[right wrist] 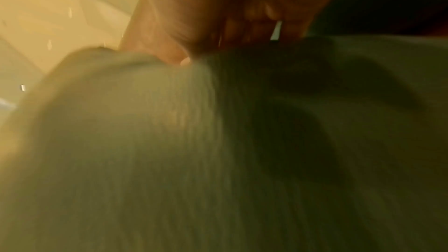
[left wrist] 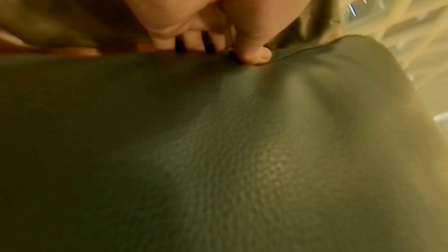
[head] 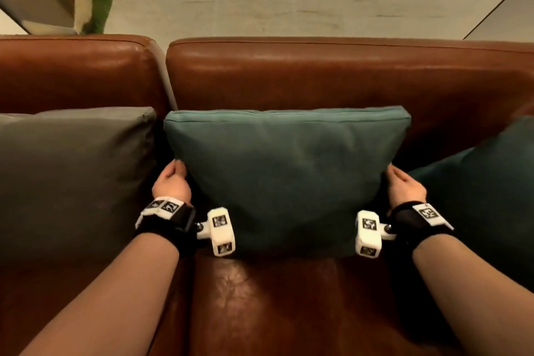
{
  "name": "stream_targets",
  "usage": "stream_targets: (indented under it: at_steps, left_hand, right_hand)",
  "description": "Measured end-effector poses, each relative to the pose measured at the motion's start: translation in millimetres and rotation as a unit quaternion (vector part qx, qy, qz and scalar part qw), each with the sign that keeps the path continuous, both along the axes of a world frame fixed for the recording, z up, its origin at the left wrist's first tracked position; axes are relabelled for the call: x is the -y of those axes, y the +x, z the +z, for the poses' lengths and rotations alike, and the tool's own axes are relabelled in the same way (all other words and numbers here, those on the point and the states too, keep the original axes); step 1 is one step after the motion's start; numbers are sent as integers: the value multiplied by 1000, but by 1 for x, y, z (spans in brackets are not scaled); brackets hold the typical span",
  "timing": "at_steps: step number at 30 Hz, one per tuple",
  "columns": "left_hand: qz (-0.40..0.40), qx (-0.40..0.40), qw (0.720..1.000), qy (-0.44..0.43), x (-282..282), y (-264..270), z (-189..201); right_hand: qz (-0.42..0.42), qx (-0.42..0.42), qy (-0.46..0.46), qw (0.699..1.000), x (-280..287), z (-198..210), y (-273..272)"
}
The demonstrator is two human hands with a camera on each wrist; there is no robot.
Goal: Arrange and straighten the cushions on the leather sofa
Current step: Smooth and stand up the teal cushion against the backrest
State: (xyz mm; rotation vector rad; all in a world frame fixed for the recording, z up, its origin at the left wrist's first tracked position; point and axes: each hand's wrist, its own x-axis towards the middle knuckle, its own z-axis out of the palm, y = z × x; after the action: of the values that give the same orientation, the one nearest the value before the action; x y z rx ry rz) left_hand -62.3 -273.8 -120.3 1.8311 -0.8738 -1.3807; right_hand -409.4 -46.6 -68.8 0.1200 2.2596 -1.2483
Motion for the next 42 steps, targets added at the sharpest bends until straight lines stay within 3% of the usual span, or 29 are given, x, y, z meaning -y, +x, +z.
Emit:
stream_targets:
  at_steps: [3,7,10,12,17,22,25,30,35,42]
  left_hand:
    - [34,13,999,-6,5,-1,10]
    - [11,8,1000,-13,-7,0,20]
    - [-24,-27,999,-4,-18,5,12]
    - [-46,0,999,12,-33,2,5]
    - [9,74,997,-15,-38,-8,3]
    - [5,90,996,-8,-24,2,6]
    - [-11,85,996,-30,-39,7,-1]
    - [-56,97,993,32,-83,8,-10]
    - [39,67,995,59,-70,9,-8]
    - [17,92,996,16,-74,13,-18]
  right_hand:
    - [-15,-38,40,998,2,-1,-13]
    - [-29,-37,17,999,0,2,0]
    - [-42,57,-29,997,-14,-7,10]
    - [-39,113,-46,992,-23,-20,17]
    - [-9,23,49,998,-24,-26,15]
    - [-5,7,70,997,-24,-29,0]
    - [-6,35,52,998,-31,-27,7]
    - [12,127,-6,992,-53,-59,17]
    - [2,38,80,996,-44,-55,16]
    - [23,-9,105,994,-52,-58,14]
